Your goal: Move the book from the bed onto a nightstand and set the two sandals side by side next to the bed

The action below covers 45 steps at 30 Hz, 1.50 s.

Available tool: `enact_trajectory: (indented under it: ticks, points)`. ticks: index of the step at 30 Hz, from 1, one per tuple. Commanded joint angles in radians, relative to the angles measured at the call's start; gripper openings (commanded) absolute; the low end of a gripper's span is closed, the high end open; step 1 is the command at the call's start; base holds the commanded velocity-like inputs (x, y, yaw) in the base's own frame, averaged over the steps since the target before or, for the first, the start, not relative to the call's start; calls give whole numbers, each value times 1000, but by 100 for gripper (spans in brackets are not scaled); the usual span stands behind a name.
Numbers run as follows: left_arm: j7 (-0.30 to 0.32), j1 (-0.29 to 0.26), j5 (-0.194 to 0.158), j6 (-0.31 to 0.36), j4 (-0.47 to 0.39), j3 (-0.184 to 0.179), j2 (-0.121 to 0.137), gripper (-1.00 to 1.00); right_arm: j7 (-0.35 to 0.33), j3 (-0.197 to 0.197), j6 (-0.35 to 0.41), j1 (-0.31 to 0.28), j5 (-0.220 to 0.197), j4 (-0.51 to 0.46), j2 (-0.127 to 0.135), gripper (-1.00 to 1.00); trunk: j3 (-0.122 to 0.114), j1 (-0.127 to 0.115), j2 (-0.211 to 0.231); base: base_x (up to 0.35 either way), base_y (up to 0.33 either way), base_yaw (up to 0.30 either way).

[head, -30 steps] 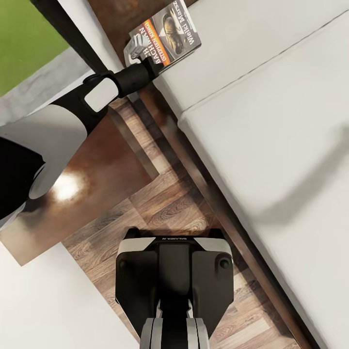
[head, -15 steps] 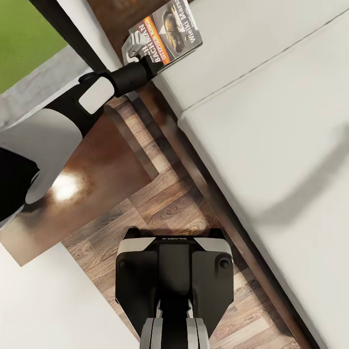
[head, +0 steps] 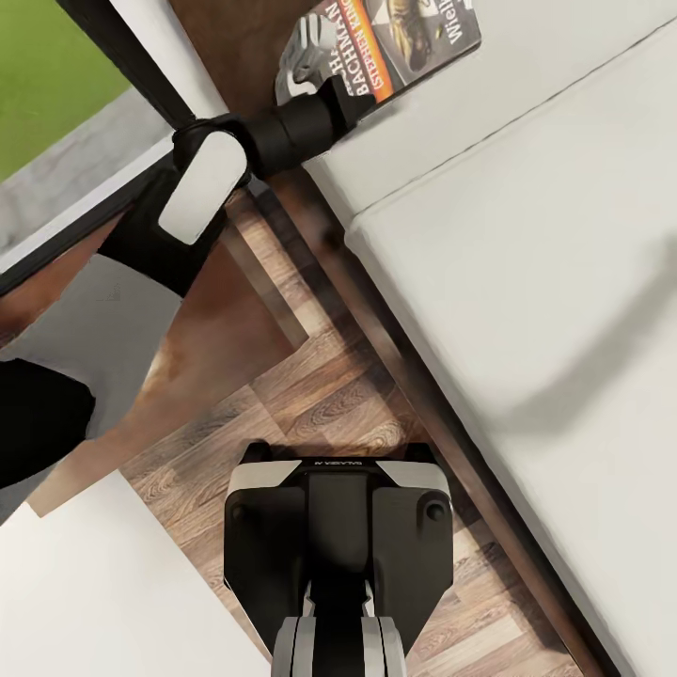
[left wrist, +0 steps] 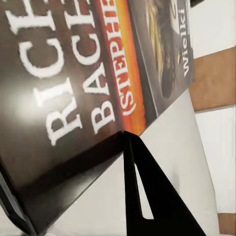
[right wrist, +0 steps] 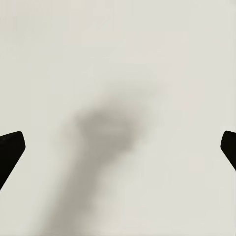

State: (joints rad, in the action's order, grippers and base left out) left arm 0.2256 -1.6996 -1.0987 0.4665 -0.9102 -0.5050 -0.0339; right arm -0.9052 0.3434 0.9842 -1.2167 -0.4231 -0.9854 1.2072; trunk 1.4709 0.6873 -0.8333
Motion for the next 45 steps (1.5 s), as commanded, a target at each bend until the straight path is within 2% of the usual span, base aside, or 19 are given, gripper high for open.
enact_trajectory:
  ticks: [1,6,12,25,45]
  points:
    - [-28,15,1,31,-44,19,2,-100,-5,0,3,-2,4,-8,-1,100,1,0,-1,0,0,0]
    - [-117,58,4,104,-164,66,6,-100,-4,-1,5,-2,5,-36,-4,100,1,0,-1,0,0,0]
    - [-163,80,4,139,-221,87,8,-100,-4,-1,6,-1,5,-50,-5,100,1,0,-1,0,0,0]
    - [-181,89,4,154,-246,96,9,-100,-4,-3,14,-1,5,-58,-5,100,-6,0,-1,0,0,0]
    - [-186,91,0,158,-255,97,9,-100,-4,-4,19,-1,5,-61,-5,100,-36,0,-1,0,0,0]
